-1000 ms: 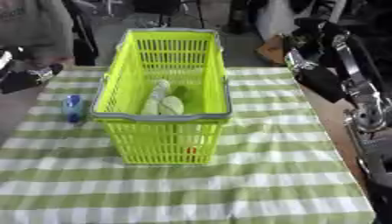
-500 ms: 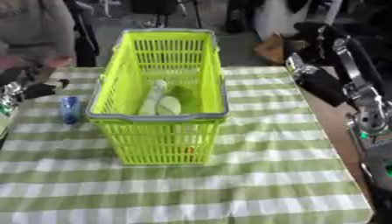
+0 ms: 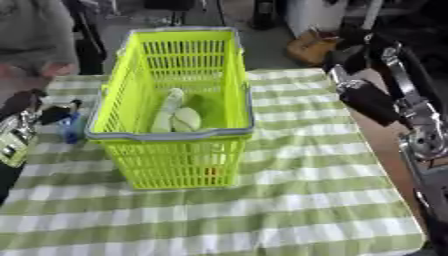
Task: Pick up objects on the table and place them in the box.
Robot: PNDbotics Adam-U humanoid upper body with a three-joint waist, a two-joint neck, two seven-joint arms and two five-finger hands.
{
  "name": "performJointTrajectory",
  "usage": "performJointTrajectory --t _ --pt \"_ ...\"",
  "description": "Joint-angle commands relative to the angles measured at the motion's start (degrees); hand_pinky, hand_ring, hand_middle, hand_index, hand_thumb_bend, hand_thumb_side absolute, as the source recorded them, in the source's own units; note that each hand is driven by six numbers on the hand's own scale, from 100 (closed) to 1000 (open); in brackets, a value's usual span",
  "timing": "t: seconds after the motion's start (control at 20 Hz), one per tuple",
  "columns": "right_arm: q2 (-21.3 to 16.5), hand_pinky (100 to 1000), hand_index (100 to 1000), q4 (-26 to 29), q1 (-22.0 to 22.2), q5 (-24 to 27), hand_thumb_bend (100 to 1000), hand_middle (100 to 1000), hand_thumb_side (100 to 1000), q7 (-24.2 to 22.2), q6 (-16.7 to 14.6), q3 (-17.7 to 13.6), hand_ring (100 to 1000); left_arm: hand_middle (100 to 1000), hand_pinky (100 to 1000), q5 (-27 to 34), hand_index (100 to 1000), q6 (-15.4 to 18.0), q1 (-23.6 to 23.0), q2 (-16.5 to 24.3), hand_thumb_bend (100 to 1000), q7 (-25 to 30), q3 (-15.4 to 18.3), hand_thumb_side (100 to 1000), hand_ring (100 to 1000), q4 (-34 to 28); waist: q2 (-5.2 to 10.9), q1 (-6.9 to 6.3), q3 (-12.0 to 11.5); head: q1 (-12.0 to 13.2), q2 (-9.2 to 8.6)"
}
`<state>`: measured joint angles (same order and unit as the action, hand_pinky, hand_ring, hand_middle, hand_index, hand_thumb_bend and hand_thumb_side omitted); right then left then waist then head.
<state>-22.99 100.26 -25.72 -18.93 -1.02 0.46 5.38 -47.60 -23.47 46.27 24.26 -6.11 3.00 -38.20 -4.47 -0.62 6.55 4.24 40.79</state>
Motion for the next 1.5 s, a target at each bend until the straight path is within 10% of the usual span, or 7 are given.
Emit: performJointTrajectory --t 0.05,1.5 --pt "-1.4 610 861 0.9 -1.2 0.5 271 706 591 -0.2 -0.2 -0.1 565 743 477 -0.4 875 -0.4 1.7 2.1 666 -1.2 0.1 614 805 0.5 0.28 -0.17 0.3 0.2 -0.95" --pt "-2.1 607 861 1.3 -2.4 1.2 266 701 586 -0.4 -0.4 0.4 561 701 448 1.4 870 -0.3 2.4 2.8 613 -3.0 0.6 622 773 2.5 -4.53 -1.60 2.0 0.1 -3.43"
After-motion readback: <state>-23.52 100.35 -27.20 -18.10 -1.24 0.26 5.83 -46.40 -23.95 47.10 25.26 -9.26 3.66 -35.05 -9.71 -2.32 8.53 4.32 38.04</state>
